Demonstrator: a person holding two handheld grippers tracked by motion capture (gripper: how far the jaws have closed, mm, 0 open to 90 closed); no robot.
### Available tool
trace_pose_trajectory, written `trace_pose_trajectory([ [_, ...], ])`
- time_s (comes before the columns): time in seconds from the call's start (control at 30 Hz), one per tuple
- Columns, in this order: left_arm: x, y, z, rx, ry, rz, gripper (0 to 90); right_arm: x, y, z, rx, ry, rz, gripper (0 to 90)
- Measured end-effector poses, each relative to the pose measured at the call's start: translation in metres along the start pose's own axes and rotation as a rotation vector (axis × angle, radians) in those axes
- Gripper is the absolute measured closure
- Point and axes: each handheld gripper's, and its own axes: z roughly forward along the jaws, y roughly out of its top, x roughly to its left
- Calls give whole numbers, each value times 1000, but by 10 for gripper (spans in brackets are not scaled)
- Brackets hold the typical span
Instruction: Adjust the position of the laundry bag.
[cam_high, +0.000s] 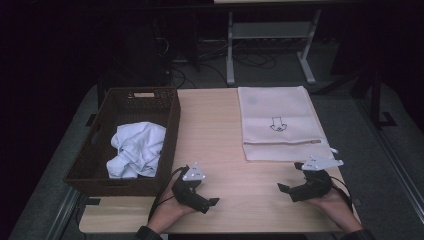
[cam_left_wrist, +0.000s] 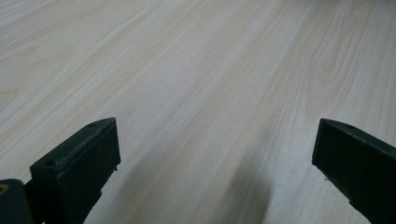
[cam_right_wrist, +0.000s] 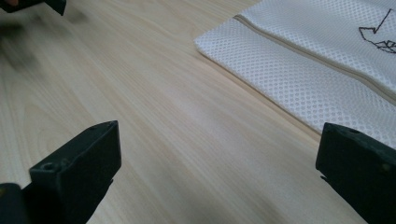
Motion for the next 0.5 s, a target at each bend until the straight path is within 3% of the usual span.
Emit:
trace_pose_trajectory([
  [0.5,2,0,4,4,-2,1,3,-7,12,10,-11,-2,-21,0],
])
